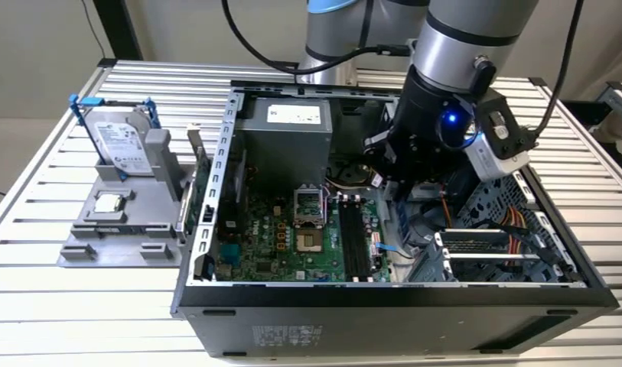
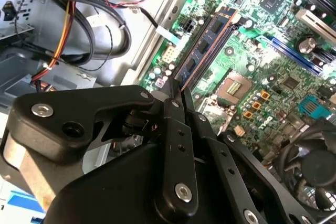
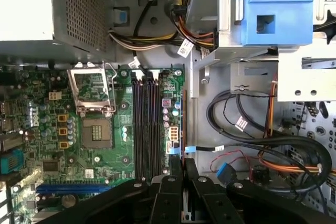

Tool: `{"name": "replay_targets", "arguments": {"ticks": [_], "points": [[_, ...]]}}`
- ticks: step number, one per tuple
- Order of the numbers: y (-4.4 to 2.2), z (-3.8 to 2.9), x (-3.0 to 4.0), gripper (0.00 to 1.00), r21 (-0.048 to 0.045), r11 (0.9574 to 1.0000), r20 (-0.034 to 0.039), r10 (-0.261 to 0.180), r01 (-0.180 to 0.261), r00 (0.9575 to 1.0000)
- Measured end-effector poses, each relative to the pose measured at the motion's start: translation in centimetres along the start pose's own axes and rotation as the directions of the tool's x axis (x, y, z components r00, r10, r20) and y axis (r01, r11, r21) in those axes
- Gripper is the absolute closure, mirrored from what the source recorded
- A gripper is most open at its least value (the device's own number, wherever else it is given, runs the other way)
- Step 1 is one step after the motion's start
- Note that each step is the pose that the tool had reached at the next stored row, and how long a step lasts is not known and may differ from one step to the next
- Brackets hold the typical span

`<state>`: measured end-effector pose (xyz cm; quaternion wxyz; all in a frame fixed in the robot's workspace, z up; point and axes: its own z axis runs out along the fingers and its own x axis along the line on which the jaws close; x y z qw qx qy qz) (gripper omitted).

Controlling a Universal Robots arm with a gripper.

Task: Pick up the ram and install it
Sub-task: 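Insert the ram into the slot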

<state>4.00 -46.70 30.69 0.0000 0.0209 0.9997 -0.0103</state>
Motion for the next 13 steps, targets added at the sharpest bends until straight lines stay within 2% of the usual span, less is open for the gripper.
{"name": "replay_targets", "arguments": {"ticks": [4,13], "points": [[0.01,0.49,0.0,1.0,0.0,1.0,0.0001,-0.002,0.002,1.0],[0.01,0.96,0.02,1.0,0.0003,1.0,-0.0028,-0.004,0.004,1.0]]}}
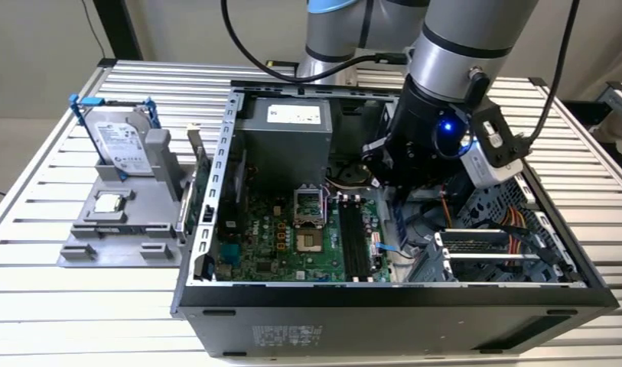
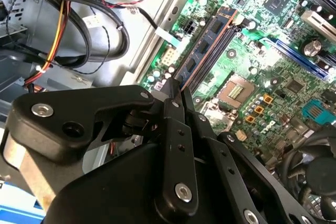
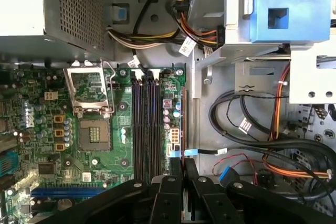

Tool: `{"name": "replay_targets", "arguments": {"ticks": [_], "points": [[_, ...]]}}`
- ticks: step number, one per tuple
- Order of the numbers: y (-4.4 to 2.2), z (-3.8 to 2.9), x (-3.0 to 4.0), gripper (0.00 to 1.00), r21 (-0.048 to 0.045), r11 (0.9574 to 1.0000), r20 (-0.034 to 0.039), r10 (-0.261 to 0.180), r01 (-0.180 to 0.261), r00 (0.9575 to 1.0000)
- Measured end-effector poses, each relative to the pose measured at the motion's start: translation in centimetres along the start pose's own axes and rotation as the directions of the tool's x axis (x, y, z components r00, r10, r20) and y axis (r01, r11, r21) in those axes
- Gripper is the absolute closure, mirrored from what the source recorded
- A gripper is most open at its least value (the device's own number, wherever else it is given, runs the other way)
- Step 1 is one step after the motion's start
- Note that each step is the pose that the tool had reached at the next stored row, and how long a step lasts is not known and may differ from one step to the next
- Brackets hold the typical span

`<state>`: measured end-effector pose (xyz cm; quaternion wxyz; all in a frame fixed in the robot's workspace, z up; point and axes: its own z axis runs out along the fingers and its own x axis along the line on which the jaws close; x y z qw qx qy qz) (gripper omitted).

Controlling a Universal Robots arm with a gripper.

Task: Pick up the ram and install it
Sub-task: 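Insert the ram into the slot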

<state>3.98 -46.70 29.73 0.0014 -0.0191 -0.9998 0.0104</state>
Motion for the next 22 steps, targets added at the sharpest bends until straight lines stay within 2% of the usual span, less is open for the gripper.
{"name": "replay_targets", "arguments": {"ticks": [22], "points": [[-0.06,1.53,0.1,1.0,0.0002,1.0,-0.0008,0.0,0.0,1.0]]}}
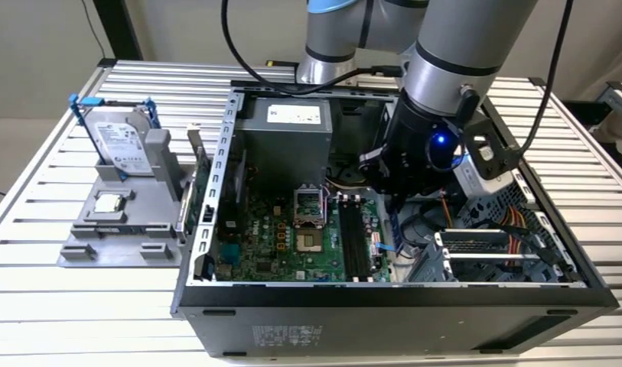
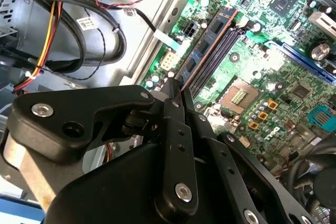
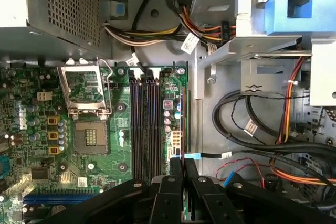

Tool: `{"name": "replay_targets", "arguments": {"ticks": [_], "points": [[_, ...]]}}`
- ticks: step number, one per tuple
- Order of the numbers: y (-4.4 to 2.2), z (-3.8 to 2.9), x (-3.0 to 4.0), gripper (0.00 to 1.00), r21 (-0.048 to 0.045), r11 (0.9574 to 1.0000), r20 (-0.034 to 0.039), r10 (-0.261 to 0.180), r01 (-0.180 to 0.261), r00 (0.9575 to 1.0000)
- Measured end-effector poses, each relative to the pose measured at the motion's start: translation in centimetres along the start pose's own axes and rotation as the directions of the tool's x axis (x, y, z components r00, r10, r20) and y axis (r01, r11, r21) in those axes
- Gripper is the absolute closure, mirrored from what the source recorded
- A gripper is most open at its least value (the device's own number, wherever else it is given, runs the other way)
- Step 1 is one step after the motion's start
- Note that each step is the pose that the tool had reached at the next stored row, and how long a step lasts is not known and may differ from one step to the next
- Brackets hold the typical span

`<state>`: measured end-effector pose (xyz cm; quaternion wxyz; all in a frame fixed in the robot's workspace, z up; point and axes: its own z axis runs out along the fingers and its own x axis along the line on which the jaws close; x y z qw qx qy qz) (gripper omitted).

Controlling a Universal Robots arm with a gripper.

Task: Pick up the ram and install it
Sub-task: 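Insert the ram into the slot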

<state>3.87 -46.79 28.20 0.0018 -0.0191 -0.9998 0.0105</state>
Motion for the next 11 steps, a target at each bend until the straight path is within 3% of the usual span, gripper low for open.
{"name": "replay_targets", "arguments": {"ticks": [11], "points": [[-0.1,0.39,0.06,1.0,-0.0002,1.0,-0.0002,0.0,0.0,1.0]]}}
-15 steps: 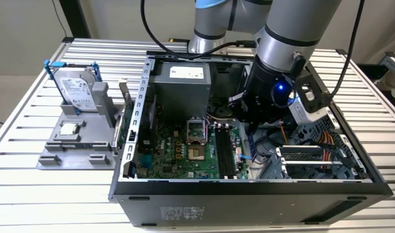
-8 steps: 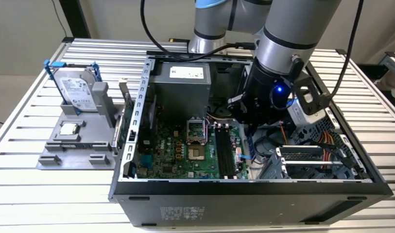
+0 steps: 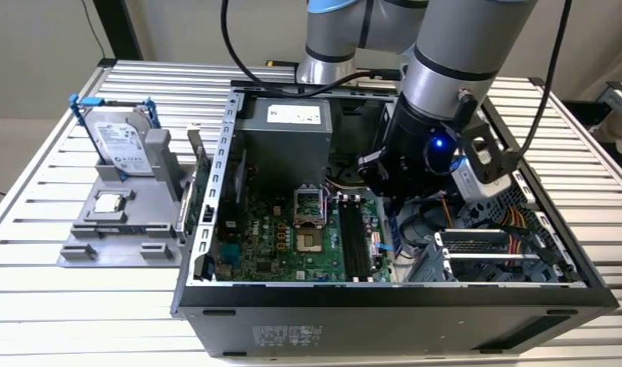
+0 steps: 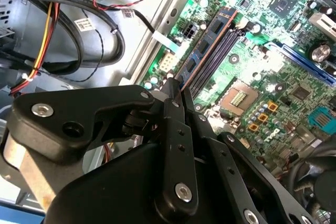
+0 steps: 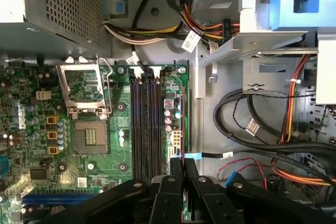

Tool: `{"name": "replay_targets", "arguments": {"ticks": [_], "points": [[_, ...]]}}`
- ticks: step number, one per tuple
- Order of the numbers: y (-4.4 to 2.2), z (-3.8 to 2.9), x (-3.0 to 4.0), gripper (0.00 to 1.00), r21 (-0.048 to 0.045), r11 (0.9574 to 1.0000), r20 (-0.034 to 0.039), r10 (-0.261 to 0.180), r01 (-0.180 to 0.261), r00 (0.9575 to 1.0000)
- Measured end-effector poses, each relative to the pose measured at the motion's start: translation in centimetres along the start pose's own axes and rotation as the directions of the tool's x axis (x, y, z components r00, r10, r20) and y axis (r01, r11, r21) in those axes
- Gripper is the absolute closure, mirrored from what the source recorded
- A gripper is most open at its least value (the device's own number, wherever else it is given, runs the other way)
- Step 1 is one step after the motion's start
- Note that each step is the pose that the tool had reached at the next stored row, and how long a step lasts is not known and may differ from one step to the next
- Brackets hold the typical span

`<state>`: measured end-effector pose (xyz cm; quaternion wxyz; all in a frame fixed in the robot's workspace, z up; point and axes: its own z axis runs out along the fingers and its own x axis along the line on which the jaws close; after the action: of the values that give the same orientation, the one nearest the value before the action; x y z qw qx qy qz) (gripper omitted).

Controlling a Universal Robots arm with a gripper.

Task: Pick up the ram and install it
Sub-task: 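Insert the ram into the slot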

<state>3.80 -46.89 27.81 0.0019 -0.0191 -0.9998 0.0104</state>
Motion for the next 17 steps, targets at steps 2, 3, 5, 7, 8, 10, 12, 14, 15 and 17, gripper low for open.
{"name": "replay_targets", "arguments": {"ticks": [2,3,5,7,8,10,12,14,15,17], "points": [[0.0,0.09,0.0,1.0,0.0001,1.0,0.0,0.0,0.0,1.0],[-0.02,0.12,0.0,1.0,0.0002,1.0,0.0,0.0,0.0,1.0],[-0.02,0.24,0.0,1.0,0.0,1.0,0.0,0.0,0.0,1.0],[-0.02,0.42,0.02,1.0,0.0,1.0,0.0,0.0,0.0,1.0],[-0.02,0.49,0.1,1.0,0.0001,1.0,0.0,-0.001,0.001,1.0],[-0.03,0.62,0.27,1.0,0.0001,1.0,0.0,-0.001,0.001,1.0],[-0.02,0.85,0.35,1.0,0.0001,1.0,0.0,-0.001,0.001,1.0],[-0.02,1.11,0.41,1.0,0.0,1.0,0.0001,-0.002,0.002,1.0],[-0.02,1.2,0.45,1.0,0.0001,1.0,0.0,-0.002,0.002,1.0],[-0.02,1.36,0.54,1.0,0.0001,1.0,0.0,-0.003,0.003,1.0]]}}
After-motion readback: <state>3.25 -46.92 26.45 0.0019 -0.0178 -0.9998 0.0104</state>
